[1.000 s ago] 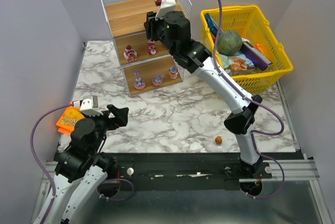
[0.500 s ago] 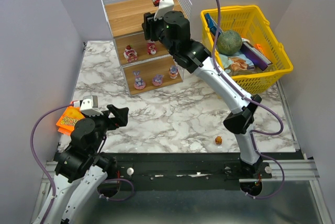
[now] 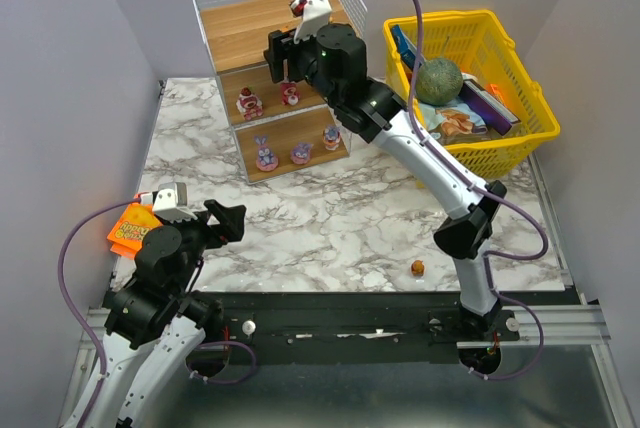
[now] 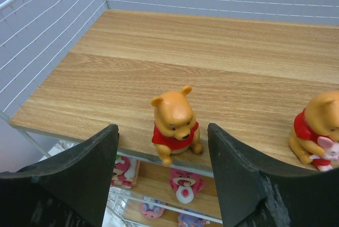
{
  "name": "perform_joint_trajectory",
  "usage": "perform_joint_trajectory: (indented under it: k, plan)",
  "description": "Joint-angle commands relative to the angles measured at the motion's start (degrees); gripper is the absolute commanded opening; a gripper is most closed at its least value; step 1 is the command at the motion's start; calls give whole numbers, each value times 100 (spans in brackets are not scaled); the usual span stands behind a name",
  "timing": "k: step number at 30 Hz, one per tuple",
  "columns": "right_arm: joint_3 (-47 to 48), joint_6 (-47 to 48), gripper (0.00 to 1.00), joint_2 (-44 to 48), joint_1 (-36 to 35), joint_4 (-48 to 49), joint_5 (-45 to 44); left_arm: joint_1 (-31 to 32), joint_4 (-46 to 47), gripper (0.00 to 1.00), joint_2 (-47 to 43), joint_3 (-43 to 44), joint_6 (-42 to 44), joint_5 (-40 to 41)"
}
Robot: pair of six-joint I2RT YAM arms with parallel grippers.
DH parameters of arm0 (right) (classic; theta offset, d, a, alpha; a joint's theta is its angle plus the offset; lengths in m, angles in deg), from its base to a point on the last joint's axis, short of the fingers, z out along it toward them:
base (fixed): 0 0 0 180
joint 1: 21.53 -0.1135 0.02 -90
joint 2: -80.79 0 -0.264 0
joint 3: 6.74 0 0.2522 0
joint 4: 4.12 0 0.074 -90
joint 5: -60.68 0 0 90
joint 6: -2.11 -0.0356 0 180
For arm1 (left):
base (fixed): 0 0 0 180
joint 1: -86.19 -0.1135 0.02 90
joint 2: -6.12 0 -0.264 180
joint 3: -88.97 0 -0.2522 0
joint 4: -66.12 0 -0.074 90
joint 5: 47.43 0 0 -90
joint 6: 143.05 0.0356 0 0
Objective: Place and organize the plastic toys onto the shelf
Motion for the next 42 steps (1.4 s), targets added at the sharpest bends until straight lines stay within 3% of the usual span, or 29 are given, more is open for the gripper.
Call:
perform_joint_trajectory:
  k: [1, 13, 14, 17, 18, 21, 26, 33, 42]
  plan:
    - [-626, -134, 76, 350, 46, -572, 175, -7, 70, 99, -35, -36, 72, -35]
    - [-1039, 24, 75, 1089, 54, -185, 351, -7, 52, 99, -44, -36, 54, 9]
    - [-1153, -37, 72, 1124, 54, -167, 342, -7, 52, 99, -36, -36, 54, 9]
    - [-1522, -142, 51, 1318, 54, 0, 359, -7, 52, 99, -44, -36, 54, 17]
    - [-1602, -160, 39, 1353, 54, 104, 351, -7, 43, 99, -53, -27, 54, 17]
    - [-1804, -204, 27, 1432, 54, 254, 333, -7, 43, 99, -71, -27, 54, 26]
    - [-1796, -222, 22, 1432, 54, 308, 377, -7, 43, 99, -80, -36, 54, 35]
    - [-2279, -213, 1, 1775, 54, 939, 430, -7, 43, 99, -88, -36, 54, 44]
    - [-2315, -125, 1, 1776, 54, 1072, 491, -7, 43, 99, -88, -36, 54, 35]
